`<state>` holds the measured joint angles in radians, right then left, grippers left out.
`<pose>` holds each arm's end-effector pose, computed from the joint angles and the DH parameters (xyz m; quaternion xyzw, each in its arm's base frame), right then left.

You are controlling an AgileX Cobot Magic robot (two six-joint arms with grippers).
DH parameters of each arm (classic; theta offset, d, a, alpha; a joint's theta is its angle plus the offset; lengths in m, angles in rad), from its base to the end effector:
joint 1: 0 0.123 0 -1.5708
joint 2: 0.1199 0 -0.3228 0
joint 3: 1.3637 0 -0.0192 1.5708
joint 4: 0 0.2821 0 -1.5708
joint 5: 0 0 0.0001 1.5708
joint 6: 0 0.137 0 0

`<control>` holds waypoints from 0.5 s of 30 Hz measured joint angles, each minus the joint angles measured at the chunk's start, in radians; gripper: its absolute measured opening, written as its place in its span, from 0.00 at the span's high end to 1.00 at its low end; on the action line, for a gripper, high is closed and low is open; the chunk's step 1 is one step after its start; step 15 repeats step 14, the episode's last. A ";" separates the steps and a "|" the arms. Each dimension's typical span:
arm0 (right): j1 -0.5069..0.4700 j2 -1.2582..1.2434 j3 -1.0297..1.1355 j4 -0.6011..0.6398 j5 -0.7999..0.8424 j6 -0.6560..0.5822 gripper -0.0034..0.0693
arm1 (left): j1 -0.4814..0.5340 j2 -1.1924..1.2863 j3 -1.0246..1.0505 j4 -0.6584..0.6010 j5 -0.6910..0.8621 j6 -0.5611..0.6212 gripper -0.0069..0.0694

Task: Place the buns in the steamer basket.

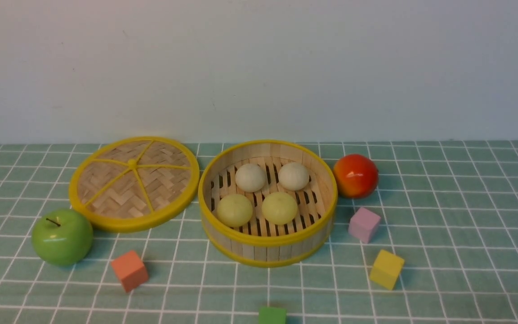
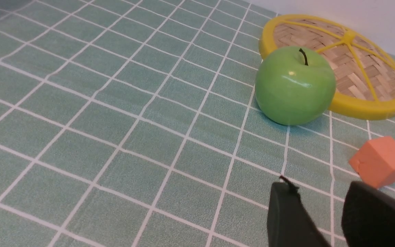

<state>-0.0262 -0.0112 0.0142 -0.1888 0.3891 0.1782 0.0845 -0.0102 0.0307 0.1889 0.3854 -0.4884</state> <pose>0.0889 -0.0121 0.1606 0.0330 0.8035 -0.0355 0.5933 0.0882 0.0172 0.1542 -0.1799 0.7880 -0.0387 0.5875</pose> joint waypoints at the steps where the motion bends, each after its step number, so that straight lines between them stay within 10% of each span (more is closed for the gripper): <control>1: 0.000 0.000 0.000 0.000 0.000 0.000 0.75 | 0.000 0.000 0.000 0.000 0.000 0.000 0.60; 15: 0.000 0.000 0.000 0.000 0.000 0.000 0.73 | 0.000 0.000 0.000 0.000 0.000 0.000 0.60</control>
